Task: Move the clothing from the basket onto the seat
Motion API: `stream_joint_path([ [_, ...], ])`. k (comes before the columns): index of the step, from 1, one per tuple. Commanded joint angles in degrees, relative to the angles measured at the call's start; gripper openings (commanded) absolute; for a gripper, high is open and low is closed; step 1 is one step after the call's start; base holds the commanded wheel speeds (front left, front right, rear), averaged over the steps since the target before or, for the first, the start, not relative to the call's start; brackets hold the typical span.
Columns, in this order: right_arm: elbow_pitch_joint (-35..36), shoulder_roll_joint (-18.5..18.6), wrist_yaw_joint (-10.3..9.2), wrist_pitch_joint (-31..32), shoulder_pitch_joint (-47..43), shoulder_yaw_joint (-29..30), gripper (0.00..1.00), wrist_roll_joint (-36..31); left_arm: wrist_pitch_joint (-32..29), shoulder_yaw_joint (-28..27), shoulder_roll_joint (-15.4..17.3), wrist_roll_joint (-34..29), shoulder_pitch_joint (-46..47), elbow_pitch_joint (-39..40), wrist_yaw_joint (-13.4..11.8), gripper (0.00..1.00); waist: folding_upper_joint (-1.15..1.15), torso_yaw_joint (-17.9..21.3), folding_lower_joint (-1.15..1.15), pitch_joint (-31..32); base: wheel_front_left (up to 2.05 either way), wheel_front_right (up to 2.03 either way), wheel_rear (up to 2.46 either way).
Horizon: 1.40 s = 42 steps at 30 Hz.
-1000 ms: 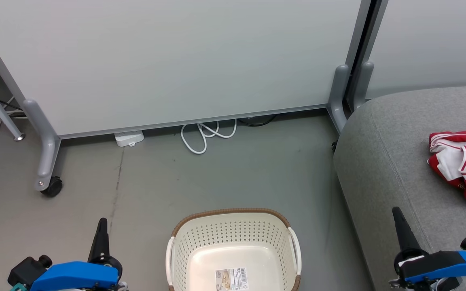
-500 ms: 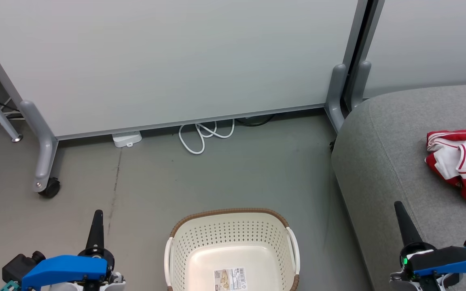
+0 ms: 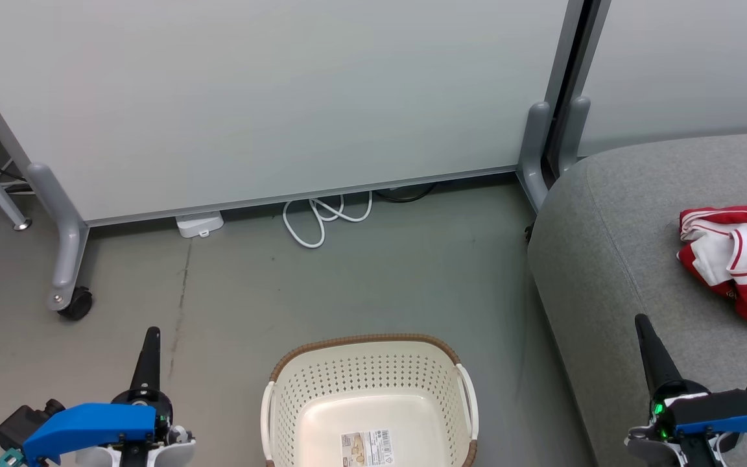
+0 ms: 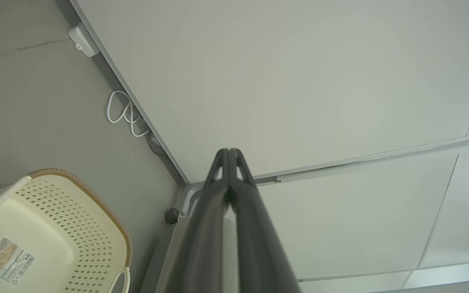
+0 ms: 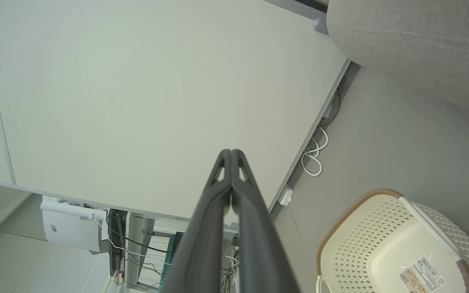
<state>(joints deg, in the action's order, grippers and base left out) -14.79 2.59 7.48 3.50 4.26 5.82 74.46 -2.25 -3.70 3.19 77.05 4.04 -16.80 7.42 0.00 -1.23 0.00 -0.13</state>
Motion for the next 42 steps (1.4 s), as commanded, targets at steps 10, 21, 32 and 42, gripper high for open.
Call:
stream_joint_path([
  [10, 0.62, 0.39, 0.02, 1.14, 1.45, 0.34, 0.00, 6.09, -1.55, -1.18, -0.08, 5.17, 1.57, 1.29, 0.09, 0.00, 0.00, 0.34, 0.00, -0.01, 0.00, 0.00, 0.00],
  [21, 0.75, 0.40, 0.02, 2.02, 1.80, 0.55, 0.00, 11.06, -2.77, -2.03, -0.18, 9.37, 2.01, 2.01, 0.10, 0.00, 0.00, 0.68, 0.00, -0.02, 0.00, 0.00, 0.00],
  [32, 0.82, 0.43, 0.02, 2.80, 2.06, 0.71, 0.00, 15.71, -3.95, -2.70, -0.29, 13.30, 2.36, 2.64, 0.11, 0.00, 0.00, 1.02, 0.00, -0.04, 0.00, 0.00, 0.00],
  [42, 0.87, 0.44, 0.02, 3.19, 2.26, 0.79, 0.00, 18.02, -4.55, -3.06, -0.35, 15.38, 2.48, 2.95, 0.12, 0.00, 0.00, 1.23, 0.00, -0.04, 0.00, 0.00, 0.00],
])
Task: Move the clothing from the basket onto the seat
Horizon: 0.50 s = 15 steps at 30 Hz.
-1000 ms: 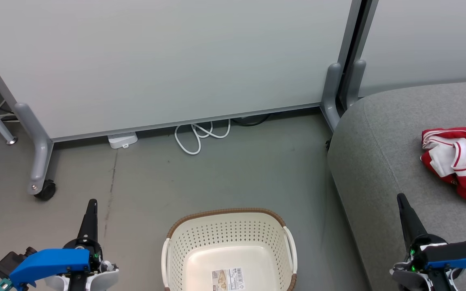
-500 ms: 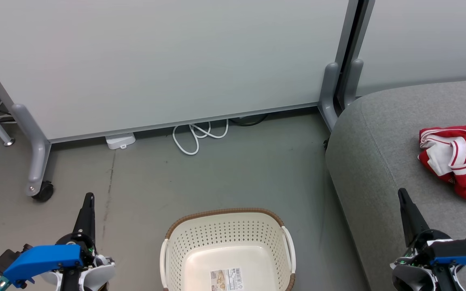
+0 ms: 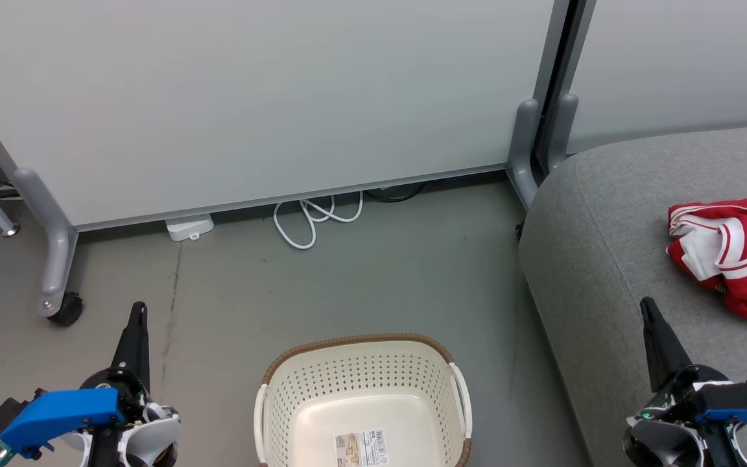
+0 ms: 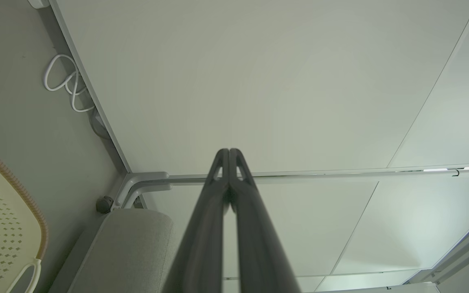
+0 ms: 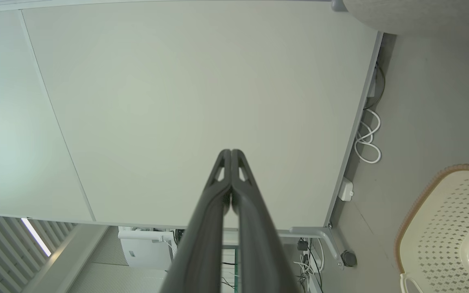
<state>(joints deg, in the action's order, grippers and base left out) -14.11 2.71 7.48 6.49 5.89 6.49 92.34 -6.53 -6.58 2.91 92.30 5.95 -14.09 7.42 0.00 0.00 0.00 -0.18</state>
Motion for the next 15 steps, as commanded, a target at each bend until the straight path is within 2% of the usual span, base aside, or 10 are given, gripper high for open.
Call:
stream_joint_path([
  [1, 0.19, 0.32, 0.02, 0.20, 0.62, 0.12, 0.00, 0.14, -0.28, -0.18, -0.06, 0.13, 0.57, 0.24, 0.12, 0.00, 0.00, 0.00, 0.00, 0.00, 0.00, 0.00, 0.00],
  [15, 0.18, 0.32, 0.02, 0.20, 0.62, 0.11, 0.00, 0.15, -0.26, -0.15, -0.06, 0.15, 0.56, 0.25, 0.12, 0.00, 0.00, 0.00, 0.00, 0.00, 0.00, 0.00, 0.00],
])
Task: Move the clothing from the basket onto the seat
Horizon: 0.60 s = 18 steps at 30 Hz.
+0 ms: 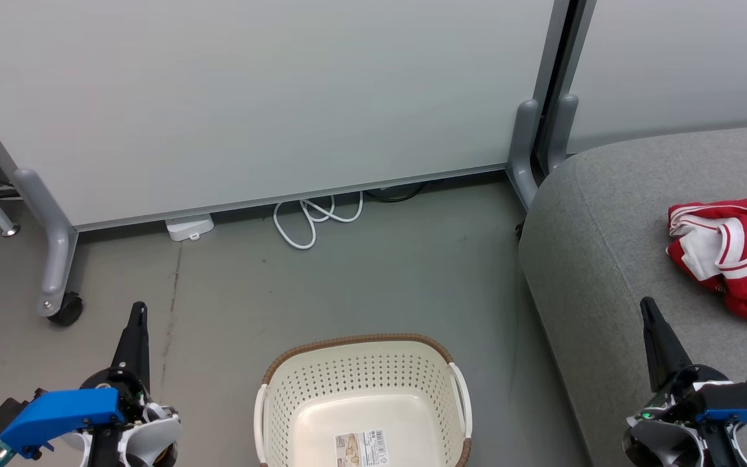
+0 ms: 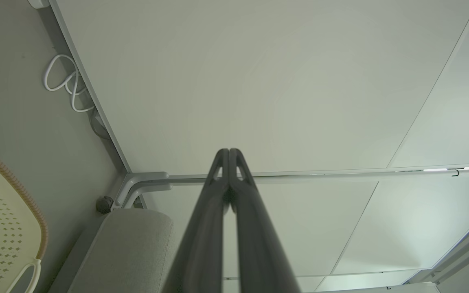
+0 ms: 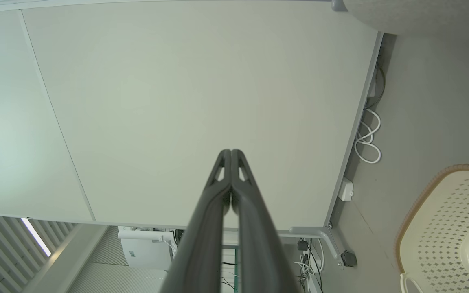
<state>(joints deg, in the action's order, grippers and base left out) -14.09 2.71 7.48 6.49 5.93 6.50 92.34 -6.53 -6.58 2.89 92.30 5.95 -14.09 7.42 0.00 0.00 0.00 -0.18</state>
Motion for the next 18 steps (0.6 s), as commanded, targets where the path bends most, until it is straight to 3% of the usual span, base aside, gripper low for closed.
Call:
stream_joint_path([
  [1, 0.16, 0.32, 0.02, 0.19, 0.58, 0.10, 0.00, 0.15, -0.25, -0.15, -0.05, 0.15, 0.56, 0.25, 0.12, 0.00, 0.00, 0.00, 0.00, 0.00, 0.00, 0.00, 0.00],
  [18, 0.16, 0.32, 0.02, 0.18, 0.58, 0.09, 0.00, 0.15, -0.24, -0.13, -0.05, 0.17, 0.56, 0.24, 0.12, 0.00, 0.00, 0.00, 0.00, 0.00, 0.00, 0.00, 0.00],
])
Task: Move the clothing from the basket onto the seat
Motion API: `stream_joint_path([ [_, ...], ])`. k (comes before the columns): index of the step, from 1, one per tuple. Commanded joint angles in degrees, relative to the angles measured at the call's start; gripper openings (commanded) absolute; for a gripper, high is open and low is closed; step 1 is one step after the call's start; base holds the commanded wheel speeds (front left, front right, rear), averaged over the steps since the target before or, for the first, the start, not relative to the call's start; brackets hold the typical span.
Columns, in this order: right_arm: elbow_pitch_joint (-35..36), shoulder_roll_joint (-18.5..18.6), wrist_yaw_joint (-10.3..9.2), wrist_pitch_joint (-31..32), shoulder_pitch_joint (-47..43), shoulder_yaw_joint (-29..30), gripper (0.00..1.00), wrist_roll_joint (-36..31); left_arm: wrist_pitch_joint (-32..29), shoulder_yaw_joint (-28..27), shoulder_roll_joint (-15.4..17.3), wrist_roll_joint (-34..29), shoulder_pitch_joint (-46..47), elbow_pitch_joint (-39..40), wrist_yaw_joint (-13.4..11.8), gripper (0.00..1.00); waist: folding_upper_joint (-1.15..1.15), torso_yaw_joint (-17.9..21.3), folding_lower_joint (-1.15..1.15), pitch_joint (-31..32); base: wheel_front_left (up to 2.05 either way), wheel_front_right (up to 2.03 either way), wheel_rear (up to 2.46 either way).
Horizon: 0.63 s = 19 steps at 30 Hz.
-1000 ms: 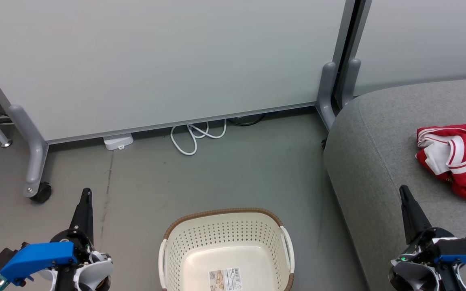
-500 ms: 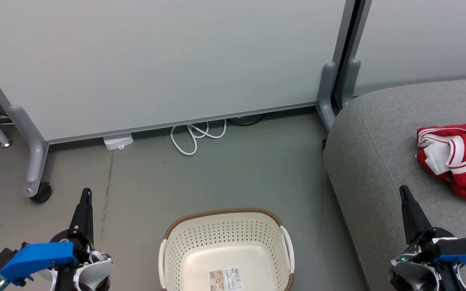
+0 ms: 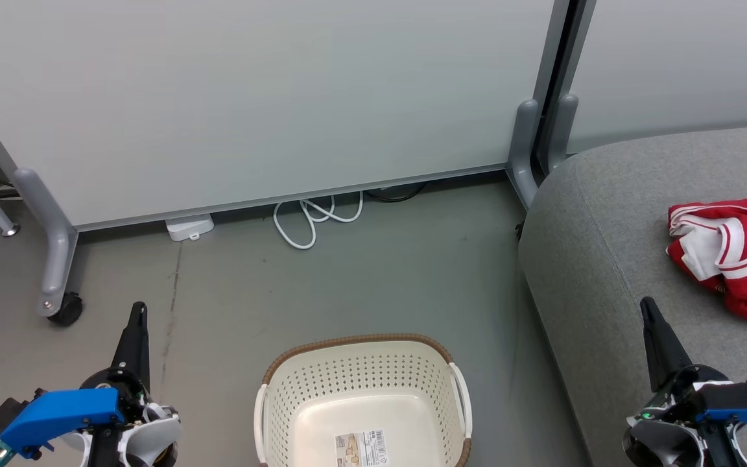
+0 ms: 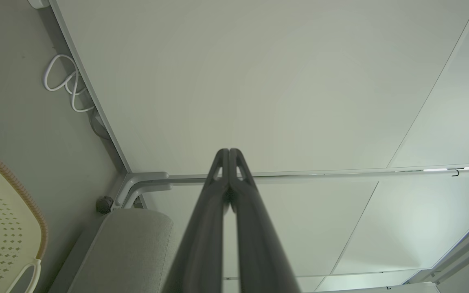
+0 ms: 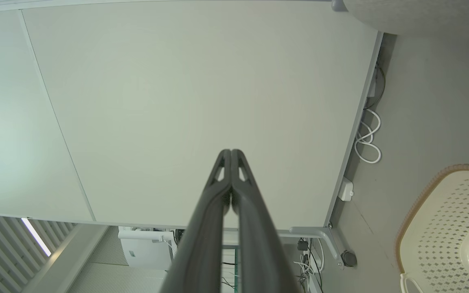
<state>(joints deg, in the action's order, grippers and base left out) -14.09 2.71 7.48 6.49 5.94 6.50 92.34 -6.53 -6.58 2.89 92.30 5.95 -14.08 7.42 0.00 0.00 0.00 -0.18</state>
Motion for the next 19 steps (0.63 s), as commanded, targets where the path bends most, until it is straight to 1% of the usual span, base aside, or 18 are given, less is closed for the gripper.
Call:
stream_joint_path([
  [1, 0.16, 0.32, 0.02, 0.18, 0.57, 0.09, 0.00, 0.15, -0.24, -0.13, -0.05, 0.17, 0.56, 0.23, 0.12, 0.00, 0.00, 0.00, 0.00, 0.00, 0.00, 0.00, 0.00],
  [19, 0.16, 0.32, 0.02, 0.19, 0.57, 0.09, 0.00, 0.16, -0.22, -0.11, -0.05, 0.18, 0.56, 0.23, 0.12, 0.00, 0.00, 0.00, 0.00, 0.00, 0.00, 0.00, 0.00],
])
